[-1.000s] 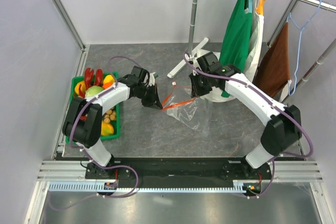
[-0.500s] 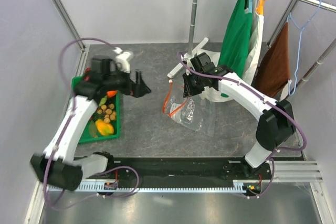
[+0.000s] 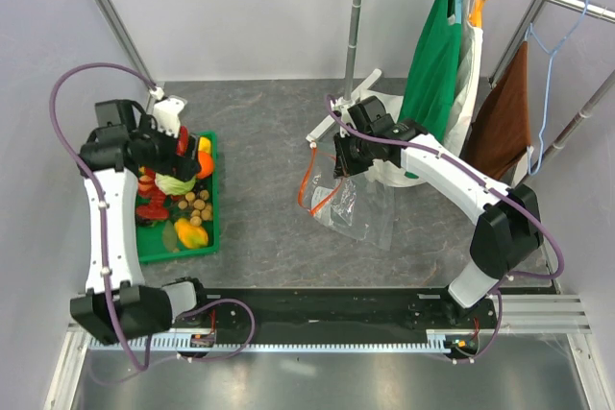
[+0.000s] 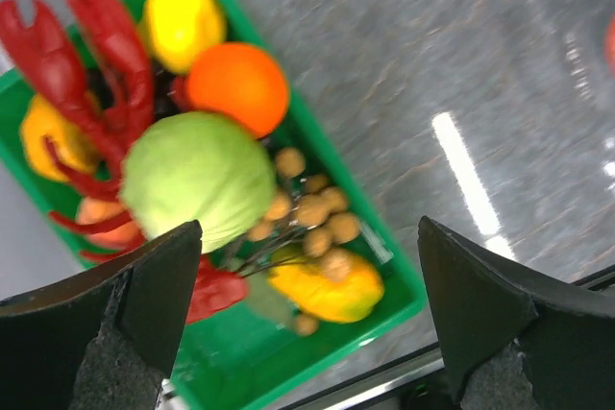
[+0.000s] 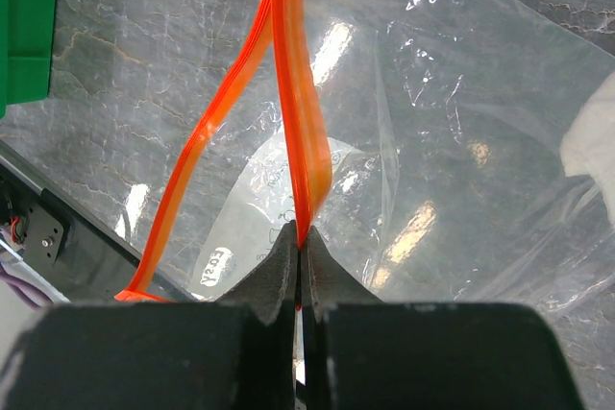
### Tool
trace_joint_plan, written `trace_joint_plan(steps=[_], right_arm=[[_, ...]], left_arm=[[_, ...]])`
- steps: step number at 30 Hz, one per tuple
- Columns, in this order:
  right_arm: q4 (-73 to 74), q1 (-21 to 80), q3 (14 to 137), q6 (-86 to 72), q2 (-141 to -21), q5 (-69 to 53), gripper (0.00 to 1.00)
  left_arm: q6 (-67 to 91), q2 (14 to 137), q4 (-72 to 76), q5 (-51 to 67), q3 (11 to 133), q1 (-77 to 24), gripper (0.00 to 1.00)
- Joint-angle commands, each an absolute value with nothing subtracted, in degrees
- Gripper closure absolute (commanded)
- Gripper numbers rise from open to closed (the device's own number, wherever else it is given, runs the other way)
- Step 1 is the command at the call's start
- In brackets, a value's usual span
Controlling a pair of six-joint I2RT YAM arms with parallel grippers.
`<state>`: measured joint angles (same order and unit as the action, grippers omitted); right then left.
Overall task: Place the food in the zip-top bag and seal the zipper
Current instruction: Open the zipper of the food storage bag, then pick up the fake vegetable from the bin.
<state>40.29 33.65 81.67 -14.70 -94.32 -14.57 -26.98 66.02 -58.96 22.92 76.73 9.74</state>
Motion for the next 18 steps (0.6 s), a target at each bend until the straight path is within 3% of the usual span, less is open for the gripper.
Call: trace_joint_plan(steps=[1, 7, 18], right_arm=[[39.4, 33.9, 83.4, -14.1, -92.6, -15.0, 1.00], [39.6, 34.0, 84.3, -13.9, -93.0, -14.9, 1.00], [40.0, 34.0, 85.1, -13.7, -94.3, -15.1, 1.00]], left_arm=[[-45.2, 71.2, -65.3, 29.4, 84.8, 16.3, 0.00], [-48.6, 80.4, -65.7, 30.9, 86.3, 24.0, 0.00], [-47.7, 83.6, -54.7, 31.8, 76.7, 25.8, 0.00]])
